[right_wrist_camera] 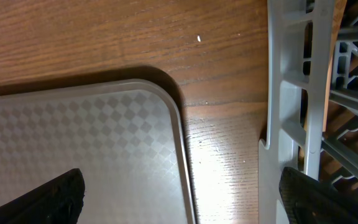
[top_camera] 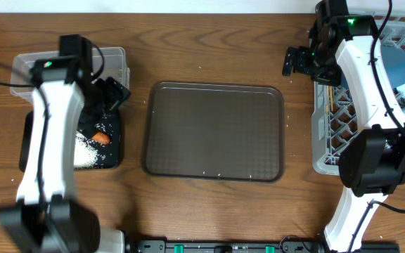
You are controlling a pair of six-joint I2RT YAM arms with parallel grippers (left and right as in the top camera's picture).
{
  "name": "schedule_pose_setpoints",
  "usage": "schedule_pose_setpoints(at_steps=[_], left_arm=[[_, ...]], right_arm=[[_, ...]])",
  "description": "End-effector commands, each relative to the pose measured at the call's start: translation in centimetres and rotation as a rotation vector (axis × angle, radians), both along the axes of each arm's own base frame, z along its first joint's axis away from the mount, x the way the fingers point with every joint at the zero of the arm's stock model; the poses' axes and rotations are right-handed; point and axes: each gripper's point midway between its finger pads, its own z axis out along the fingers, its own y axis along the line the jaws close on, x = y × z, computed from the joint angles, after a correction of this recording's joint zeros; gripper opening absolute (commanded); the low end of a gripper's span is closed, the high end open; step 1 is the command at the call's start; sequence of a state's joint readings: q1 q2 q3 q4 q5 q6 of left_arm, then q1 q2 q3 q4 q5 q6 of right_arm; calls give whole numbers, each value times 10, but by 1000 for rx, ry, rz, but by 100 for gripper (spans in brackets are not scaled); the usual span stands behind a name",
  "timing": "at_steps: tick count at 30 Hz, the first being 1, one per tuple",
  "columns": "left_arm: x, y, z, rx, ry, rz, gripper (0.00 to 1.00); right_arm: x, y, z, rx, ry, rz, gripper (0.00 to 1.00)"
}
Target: Sort waste into correct bins and load items into the dishwasher rack
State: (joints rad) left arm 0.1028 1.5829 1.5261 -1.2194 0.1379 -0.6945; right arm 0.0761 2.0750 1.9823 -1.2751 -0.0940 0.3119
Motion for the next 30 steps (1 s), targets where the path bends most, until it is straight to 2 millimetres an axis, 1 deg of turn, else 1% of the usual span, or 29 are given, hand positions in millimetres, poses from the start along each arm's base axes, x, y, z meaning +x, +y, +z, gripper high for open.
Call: schedule_pose_setpoints(at_steps=[1, 4, 8, 9, 12, 13, 16, 18, 22, 25, 30], left_arm=[[-12, -14, 36, -31, -126, -103, 98], [-32, -22, 49, -30, -181, -127, 98], [-59, -44, 53, -61, -268, -189, 98], [-64, -47, 53, -64, -280, -195, 98], [-90, -53, 46, -70, -285, -210, 98], [-103, -54, 43, -73, -267, -213, 98], [-127, -53, 39, -75, -223, -207, 98], [-138, -53, 38, -77, -204, -206, 98], [-149, -52, 38, -64, -188, -237, 98], [-151, -52, 37, -20, -198, -371, 98], [-152, -54, 36, 14, -207, -525, 98]], right_arm=[[2, 5, 3, 4, -8, -6, 99], [2, 5, 3, 4, -8, -6, 99], [2, 5, 3, 4, -8, -6, 99], [2, 5, 3, 4, -8, -6, 99], [2, 5, 3, 4, -8, -6, 99], [2, 5, 3, 4, -8, -6, 99], [2, 5, 3, 4, -8, -6, 99], [2, 5, 3, 4, -8, -6, 99], [2, 5, 3, 4, -8, -6, 99], [2, 5, 3, 4, -8, -6, 99], [2, 5, 3, 4, -8, -6, 99]])
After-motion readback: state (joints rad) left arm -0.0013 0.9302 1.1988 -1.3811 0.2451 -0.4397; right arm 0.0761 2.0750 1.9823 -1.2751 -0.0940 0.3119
